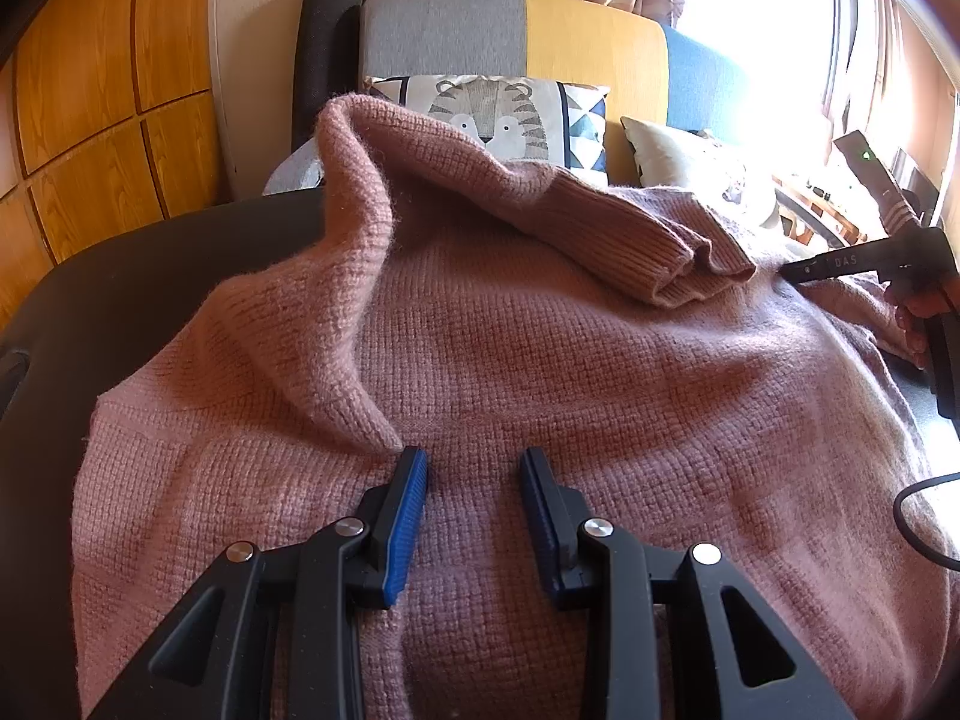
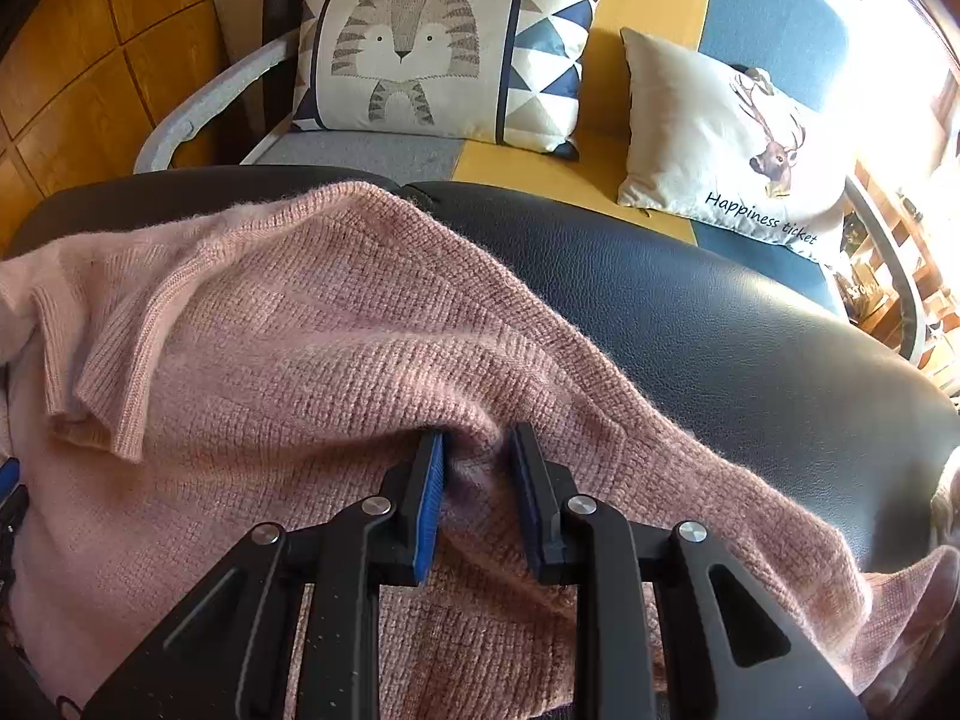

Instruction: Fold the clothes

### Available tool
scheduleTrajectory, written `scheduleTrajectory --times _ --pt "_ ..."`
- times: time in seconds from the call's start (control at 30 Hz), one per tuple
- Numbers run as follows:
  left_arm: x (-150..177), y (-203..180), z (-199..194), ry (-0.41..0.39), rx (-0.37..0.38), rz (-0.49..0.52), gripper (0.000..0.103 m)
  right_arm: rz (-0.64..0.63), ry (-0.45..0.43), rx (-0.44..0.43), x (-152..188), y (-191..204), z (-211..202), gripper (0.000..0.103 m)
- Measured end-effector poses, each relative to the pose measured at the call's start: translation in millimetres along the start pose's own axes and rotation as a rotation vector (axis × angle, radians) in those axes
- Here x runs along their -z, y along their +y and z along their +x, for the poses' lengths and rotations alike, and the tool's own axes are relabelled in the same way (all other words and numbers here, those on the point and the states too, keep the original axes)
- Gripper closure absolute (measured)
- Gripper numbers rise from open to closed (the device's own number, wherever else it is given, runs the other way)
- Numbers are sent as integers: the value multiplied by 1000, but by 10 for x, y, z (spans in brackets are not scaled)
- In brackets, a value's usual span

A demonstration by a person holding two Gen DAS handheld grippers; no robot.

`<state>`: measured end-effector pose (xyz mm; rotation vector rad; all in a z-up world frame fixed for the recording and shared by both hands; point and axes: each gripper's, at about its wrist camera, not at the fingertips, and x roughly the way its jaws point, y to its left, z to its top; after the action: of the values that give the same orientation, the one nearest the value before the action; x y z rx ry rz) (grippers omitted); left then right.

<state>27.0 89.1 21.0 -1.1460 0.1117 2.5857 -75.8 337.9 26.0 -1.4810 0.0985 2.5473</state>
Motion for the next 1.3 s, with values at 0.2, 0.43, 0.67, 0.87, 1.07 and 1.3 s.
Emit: scheduleTrajectory --times 0.2,0.43,0.67,0.87,1.07,1.3 --pt "11 27 -7 -1 2 -1 70 60 -156 -23 310 -13 -465 78" --pt "-38 -18 -40 21 -28 29 70 230 -201 -52 1146 -288 -907 78" --pt "-313 -693 -475 -93 100 111 72 509 -201 7 1881 -1176 -1259 78" --pt "-536 -2018 -379 -125 241 355 71 691 -213 13 2181 -1932 -1383 78" --pt "-548 -2899 197 -7 206 495 71 790 -235 32 2289 -2437 -1434 69" --pt "-338 -2869 350 17 225 436 70 854 -216 7 2321 -2873 -1331 69"
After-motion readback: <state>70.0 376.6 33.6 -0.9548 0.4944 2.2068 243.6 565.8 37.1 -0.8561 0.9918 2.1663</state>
